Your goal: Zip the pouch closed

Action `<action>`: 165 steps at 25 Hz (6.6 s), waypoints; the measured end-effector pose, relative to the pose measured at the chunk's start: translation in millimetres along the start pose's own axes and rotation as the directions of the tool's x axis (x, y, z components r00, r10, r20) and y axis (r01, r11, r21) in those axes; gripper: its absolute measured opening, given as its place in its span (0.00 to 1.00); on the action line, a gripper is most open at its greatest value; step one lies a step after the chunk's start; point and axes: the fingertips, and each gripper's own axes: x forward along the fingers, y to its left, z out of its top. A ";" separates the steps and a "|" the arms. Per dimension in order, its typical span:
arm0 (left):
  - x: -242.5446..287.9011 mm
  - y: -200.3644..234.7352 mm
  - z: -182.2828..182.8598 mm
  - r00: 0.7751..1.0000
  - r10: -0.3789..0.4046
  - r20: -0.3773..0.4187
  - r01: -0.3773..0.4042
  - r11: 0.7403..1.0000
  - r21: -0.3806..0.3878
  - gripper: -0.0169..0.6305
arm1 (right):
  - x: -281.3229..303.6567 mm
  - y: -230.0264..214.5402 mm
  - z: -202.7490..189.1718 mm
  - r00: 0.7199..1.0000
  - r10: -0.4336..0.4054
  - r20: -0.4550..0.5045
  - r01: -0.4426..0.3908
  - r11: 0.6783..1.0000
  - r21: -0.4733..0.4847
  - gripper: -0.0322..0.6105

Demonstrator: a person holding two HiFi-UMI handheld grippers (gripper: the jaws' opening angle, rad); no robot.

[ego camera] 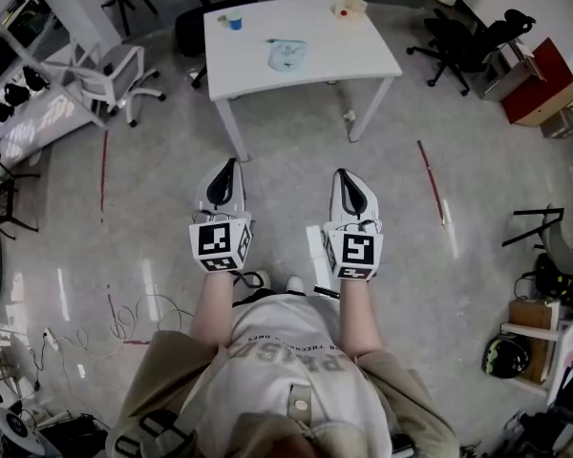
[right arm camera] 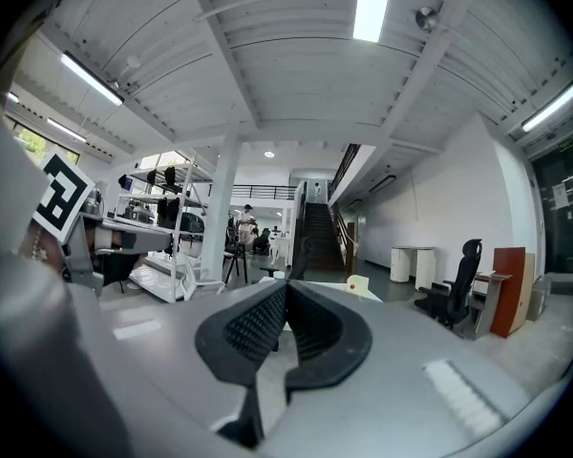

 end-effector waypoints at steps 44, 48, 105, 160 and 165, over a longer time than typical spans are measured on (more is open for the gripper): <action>134.4 45.7 -33.4 0.989 -0.072 -0.128 0.067 0.997 -0.041 0.40 | 110.7 -43.0 -24.8 1.000 -0.012 -0.015 0.014 0.986 0.164 0.46; 173.1 70.9 -24.1 0.988 -0.105 -0.116 0.102 0.994 -0.032 0.40 | 154.6 -40.8 -14.0 0.999 -0.042 -0.005 0.043 0.986 0.161 0.46; 484.9 129.4 -69.4 0.952 0.026 -0.305 -0.019 1.000 0.023 0.39 | 471.8 -222.8 -67.7 0.993 0.023 -0.119 0.006 0.971 0.240 0.46; 680.0 192.9 -264.7 0.707 -0.172 -0.686 0.225 0.974 -0.013 0.39 | 729.1 -184.7 -155.4 0.927 0.229 -0.298 -0.145 0.950 0.278 0.45; 688.2 195.6 -284.1 0.669 -0.130 -0.732 0.259 0.964 0.066 0.39 | 750.5 -187.8 -163.9 0.897 0.311 -0.314 -0.234 0.937 0.259 0.42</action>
